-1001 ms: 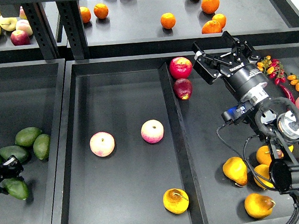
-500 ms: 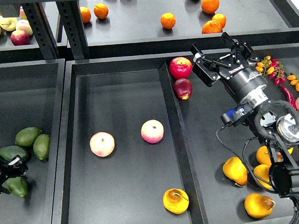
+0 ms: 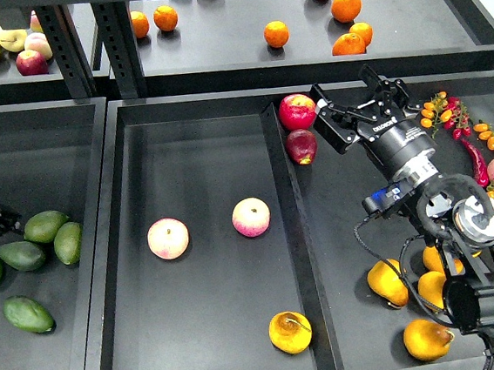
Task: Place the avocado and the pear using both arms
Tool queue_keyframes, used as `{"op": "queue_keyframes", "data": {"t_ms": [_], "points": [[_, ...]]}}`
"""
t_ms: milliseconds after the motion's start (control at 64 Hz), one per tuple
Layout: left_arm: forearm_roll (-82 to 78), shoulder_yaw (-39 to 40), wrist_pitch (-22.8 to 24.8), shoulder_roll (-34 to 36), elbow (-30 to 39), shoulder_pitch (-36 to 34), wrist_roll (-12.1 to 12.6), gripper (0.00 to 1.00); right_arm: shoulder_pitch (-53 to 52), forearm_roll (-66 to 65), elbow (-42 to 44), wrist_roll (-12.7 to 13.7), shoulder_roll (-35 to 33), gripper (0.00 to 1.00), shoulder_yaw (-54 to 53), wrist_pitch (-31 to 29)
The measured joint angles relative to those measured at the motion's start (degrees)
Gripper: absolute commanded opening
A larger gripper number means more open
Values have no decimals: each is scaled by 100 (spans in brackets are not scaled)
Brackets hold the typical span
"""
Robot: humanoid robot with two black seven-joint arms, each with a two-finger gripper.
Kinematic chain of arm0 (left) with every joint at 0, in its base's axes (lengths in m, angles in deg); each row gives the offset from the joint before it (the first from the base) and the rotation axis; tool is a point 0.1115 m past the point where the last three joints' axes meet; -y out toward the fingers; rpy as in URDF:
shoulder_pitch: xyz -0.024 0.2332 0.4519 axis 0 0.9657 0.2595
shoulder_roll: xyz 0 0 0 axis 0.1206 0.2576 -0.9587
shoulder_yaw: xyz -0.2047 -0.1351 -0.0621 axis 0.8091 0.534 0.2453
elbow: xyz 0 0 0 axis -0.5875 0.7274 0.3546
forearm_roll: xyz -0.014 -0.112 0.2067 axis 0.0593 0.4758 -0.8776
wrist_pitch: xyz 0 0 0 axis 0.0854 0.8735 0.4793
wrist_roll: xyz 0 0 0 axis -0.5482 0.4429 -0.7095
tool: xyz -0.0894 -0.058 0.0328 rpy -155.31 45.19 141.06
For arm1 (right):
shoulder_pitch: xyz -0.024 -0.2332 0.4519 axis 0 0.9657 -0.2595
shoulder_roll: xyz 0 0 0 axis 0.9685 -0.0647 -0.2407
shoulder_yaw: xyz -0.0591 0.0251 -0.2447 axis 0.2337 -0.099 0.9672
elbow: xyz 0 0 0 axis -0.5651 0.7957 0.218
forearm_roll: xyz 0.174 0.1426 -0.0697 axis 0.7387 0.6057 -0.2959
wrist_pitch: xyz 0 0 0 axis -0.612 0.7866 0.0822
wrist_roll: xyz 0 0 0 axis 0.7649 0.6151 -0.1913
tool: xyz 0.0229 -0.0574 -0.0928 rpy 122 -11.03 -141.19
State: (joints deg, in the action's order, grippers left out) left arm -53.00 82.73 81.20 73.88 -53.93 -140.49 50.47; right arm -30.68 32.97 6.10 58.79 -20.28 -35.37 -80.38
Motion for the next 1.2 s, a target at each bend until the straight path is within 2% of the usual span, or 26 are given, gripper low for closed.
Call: {"op": "queue_keyframes", "data": {"t_ms": [313, 500, 672, 797, 1048, 1063, 1204], "points": [[1879, 555, 0, 281, 22, 64, 0, 98, 419, -3, 0, 54, 0, 100, 124, -70], [2657, 1461, 0, 554, 219, 372, -2, 98, 614, -18, -5, 76, 0, 100, 188, -73], [2770, 2626, 0, 651, 420, 1145, -1, 98, 761, 0, -2, 86, 0, 100, 252, -75], [2777, 3605, 0, 625, 636, 1967, -2, 98, 838, 14, -2, 125, -34, 100, 298, -78], [2778, 5392, 0, 267, 1281, 3496, -2, 98, 922, 26, -11, 232, -625, 100, 668, -79], [2778, 5751, 0, 169, 1403, 3756, -1, 98, 950, 31, -11, 258, -734, 100, 776, -79], [2800, 6521, 0, -76, 1697, 4265, -2, 98, 980, 34, -22, 291, -1021, 100, 1034, -79]]}}
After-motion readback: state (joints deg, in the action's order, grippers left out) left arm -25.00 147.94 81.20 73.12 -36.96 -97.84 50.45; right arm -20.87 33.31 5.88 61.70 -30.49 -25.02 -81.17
